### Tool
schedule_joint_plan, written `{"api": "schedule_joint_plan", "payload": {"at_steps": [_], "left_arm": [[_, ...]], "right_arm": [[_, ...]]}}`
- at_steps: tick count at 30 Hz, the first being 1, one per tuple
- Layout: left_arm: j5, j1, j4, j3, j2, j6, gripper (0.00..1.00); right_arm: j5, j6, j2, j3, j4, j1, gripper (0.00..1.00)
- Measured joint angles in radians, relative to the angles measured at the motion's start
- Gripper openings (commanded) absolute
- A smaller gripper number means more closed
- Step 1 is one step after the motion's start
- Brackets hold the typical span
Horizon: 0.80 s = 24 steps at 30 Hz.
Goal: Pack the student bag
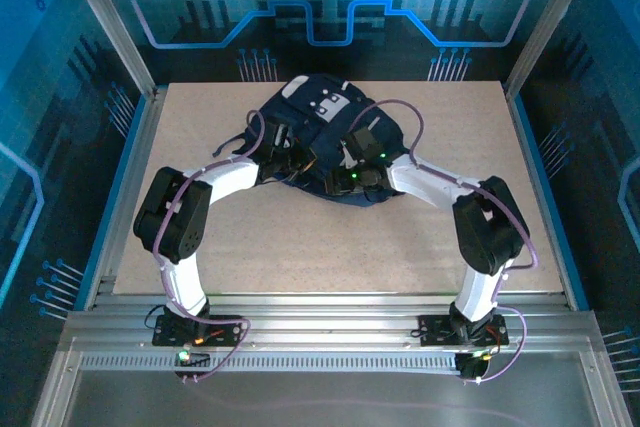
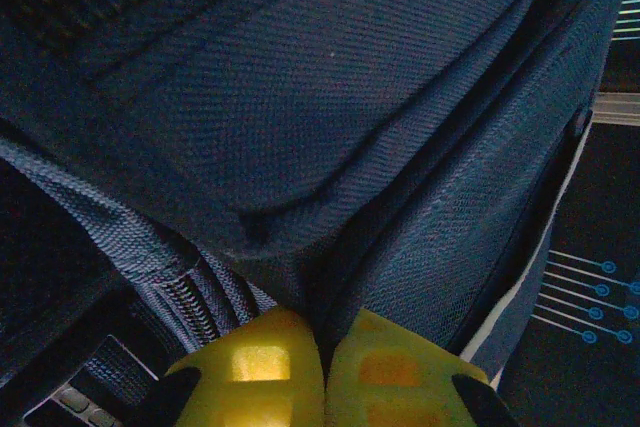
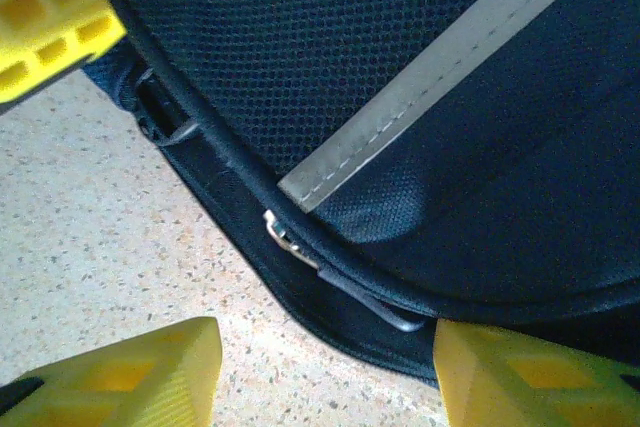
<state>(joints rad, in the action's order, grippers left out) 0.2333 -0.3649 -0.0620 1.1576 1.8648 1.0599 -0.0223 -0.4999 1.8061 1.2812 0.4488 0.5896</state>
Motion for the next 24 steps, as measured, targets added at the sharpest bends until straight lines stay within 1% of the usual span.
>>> {"api": "schedule_joint_plan", "payload": {"at_steps": [4, 7, 10, 12, 20, 24], "left_arm": [[0.0, 0.0, -0.024, -0.016, -0.003, 0.016, 0.0], [0.0, 0.0, -0.033, -0.021, -0.008, 0.021, 0.0], [0.0, 0.001, -0.041, -0.032, -0.017, 0.028, 0.0], [-0.002, 0.003, -0.041, -0.037, -0.025, 0.035, 0.0], [-0.009, 0.009, -0.042, -0.05, -0.034, 0.042, 0.0], [-0.01, 0.009, -0.042, -0.052, -0.036, 0.042, 0.0]], "right_arm": [[0.0, -0.009, 0.045, 0.006, -0.01, 0.0, 0.59], [0.001, -0.017, 0.053, 0.006, -0.021, 0.0, 0.55], [0.018, -0.026, 0.054, 0.006, -0.022, 0.001, 0.4], [0.031, -0.031, 0.057, 0.006, -0.022, 0.003, 0.32], [0.034, -0.027, 0.063, 0.006, -0.031, 0.008, 0.29], [0.033, -0.027, 0.063, 0.006, -0.036, 0.019, 0.31]]}}
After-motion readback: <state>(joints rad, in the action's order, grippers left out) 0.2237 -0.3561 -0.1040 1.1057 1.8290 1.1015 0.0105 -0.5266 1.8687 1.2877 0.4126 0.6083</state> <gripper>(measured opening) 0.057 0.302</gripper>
